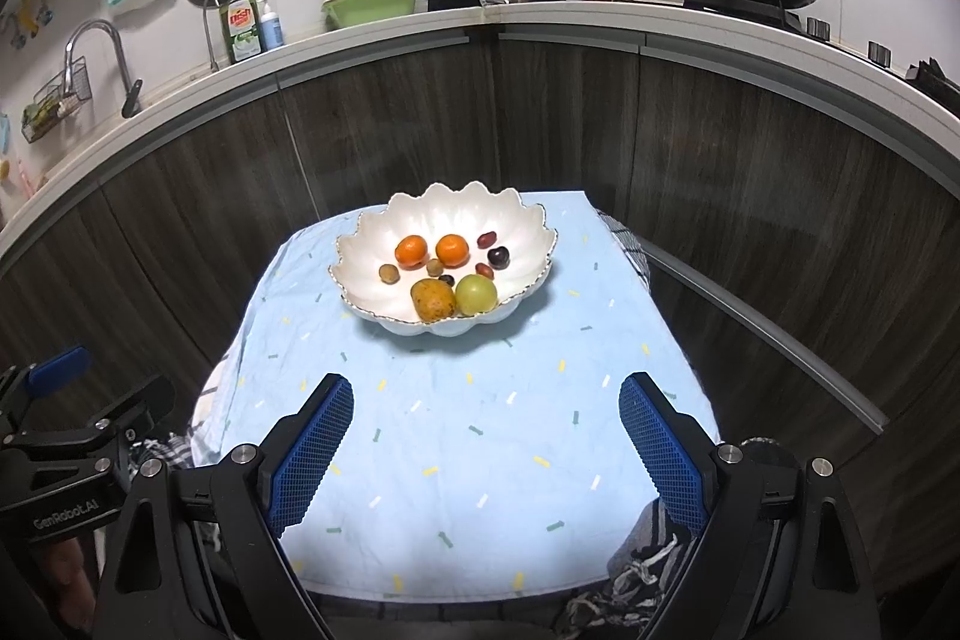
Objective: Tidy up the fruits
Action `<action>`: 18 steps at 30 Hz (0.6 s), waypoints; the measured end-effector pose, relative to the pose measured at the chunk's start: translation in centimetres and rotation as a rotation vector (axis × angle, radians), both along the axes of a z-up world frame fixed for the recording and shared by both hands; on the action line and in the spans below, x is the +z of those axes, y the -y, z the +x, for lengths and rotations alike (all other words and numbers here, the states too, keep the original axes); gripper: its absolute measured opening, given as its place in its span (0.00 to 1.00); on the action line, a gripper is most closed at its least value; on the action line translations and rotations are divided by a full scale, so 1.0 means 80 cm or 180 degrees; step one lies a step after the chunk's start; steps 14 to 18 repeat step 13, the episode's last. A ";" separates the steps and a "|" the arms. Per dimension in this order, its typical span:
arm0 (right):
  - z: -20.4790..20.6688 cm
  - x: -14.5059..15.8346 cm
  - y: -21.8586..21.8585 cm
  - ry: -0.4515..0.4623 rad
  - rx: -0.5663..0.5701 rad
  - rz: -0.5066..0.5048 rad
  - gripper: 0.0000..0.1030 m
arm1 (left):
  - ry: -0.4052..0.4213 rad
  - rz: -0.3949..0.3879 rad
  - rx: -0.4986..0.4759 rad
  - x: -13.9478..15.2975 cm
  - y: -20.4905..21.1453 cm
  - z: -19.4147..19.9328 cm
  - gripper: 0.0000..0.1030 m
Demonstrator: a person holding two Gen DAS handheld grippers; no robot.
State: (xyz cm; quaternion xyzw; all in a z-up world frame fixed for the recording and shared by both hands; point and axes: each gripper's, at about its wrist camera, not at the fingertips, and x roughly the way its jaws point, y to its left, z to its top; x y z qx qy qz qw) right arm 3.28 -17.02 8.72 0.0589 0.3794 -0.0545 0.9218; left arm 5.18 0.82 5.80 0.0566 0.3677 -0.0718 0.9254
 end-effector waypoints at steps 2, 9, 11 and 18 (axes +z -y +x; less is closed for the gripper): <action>0.000 0.000 0.000 -0.0004 0.0000 0.0001 0.89 | -0.0013 0.0000 0.0005 -0.001 0.000 0.000 0.99; 0.001 -0.001 0.000 -0.0009 -0.0007 0.0008 0.89 | 0.0000 -0.0009 -0.0008 0.000 0.000 -0.002 0.99; 0.001 -0.001 0.000 -0.0010 -0.0004 0.0006 0.89 | 0.0010 -0.0008 -0.0008 0.000 0.000 -0.002 0.99; 0.001 -0.001 0.000 -0.0006 -0.0003 0.0003 0.89 | 0.0006 -0.0002 -0.0003 0.000 0.000 -0.001 0.99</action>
